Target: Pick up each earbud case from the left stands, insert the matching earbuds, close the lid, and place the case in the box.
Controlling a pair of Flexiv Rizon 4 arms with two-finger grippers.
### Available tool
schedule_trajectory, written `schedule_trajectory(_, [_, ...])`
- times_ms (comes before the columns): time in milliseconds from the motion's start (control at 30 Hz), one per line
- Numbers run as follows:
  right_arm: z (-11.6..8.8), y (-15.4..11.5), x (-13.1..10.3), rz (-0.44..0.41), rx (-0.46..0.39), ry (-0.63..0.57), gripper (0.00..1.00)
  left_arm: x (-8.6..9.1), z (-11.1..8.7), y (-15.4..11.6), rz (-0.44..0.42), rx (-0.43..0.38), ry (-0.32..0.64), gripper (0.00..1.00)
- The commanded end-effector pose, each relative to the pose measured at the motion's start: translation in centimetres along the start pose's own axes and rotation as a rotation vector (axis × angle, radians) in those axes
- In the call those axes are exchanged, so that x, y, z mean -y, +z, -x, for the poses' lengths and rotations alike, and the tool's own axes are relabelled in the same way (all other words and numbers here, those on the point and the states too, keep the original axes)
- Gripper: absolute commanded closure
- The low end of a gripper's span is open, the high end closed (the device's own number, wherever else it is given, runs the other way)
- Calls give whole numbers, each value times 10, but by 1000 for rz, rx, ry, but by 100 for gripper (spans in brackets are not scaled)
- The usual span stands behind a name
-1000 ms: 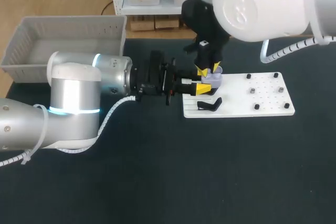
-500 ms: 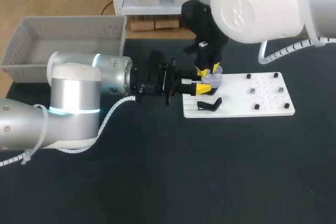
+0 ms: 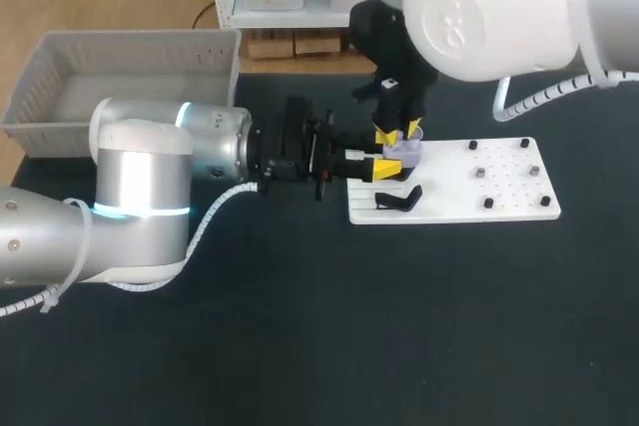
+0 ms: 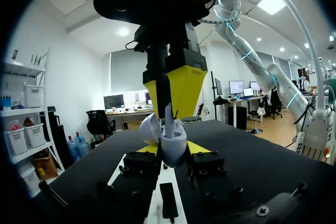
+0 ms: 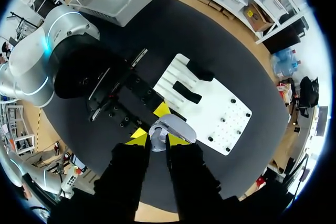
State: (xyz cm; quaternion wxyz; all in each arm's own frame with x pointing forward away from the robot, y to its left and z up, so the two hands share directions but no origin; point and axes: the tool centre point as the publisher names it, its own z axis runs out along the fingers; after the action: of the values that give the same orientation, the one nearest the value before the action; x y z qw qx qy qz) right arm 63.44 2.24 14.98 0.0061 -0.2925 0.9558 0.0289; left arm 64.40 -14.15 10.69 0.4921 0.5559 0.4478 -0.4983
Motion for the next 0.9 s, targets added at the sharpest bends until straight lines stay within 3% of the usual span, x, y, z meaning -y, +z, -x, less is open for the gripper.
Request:
schedule_trajectory(33, [0, 2, 0, -1, 2, -2, 100, 1, 0, 0, 5, 1, 2, 100])
schedule_trajectory(433, [0, 6, -2, -2, -11, -10, 100, 1, 0, 0, 5, 1, 2, 100])
schedule_trajectory(467, [0, 6, -2, -3, -11, -9, 72, 1, 0, 0, 5, 1, 2, 100])
schedule_trajectory(500, [-1, 4, -3, -12, -9, -9, 56, 1, 0, 0, 5, 1, 2, 100])
schedule_trajectory(567, [-3, -1, -6, -17, -5, -22, 0, 1, 0, 0, 5, 1, 2, 100])
schedule_trajectory(800, [-14, -28, -12, 5, 23, -54, 0, 1, 0, 0, 5, 1, 2, 100])
schedule_trajectory(900, [-13, -39, -6, -16, 46, -6, 0, 1, 0, 0, 5, 1, 2, 100])
